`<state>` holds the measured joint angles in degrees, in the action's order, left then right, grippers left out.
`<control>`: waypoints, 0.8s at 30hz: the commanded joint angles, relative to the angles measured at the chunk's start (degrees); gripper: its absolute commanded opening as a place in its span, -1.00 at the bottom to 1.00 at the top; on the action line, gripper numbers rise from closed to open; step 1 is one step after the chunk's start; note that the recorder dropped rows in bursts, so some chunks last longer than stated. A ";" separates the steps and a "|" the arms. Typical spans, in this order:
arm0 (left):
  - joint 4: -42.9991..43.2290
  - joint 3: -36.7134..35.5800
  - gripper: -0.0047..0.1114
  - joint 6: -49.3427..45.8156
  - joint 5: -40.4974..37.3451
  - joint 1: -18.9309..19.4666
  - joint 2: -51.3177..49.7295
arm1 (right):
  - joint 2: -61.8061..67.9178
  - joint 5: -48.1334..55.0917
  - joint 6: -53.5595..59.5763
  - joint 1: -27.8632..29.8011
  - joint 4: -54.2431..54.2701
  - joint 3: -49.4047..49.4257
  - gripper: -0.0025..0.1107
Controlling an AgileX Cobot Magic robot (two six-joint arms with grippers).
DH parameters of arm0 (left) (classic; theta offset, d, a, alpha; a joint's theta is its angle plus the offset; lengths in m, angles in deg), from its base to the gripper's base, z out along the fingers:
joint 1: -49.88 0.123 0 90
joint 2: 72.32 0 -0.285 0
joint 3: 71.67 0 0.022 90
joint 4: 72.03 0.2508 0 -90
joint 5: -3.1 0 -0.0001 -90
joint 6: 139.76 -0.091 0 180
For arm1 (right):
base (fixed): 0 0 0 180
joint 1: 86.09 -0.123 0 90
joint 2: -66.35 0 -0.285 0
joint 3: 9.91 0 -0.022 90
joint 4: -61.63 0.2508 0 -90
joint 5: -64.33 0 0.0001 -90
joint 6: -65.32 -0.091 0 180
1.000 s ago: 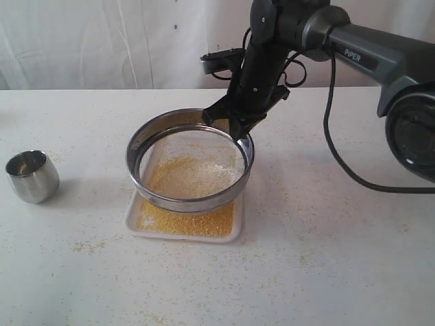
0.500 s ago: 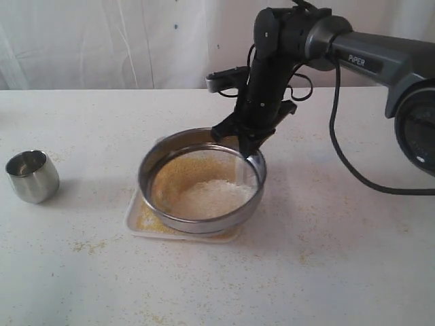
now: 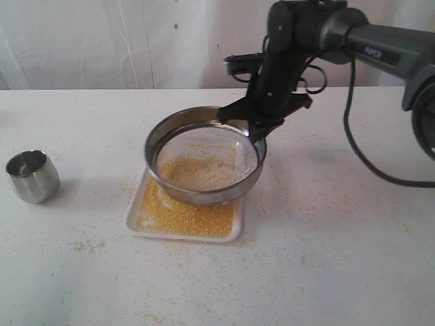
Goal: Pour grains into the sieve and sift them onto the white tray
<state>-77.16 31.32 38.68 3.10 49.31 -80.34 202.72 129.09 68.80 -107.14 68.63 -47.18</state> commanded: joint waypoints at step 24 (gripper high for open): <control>-0.32 -0.20 -0.92 0.00 0.36 -0.21 0.23 | -2.14 4.10 6.90 -1.60 1.63 -1.04 -0.96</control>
<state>-77.16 31.32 38.68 3.10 49.31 -80.34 201.57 131.56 72.71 -110.67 65.46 -47.94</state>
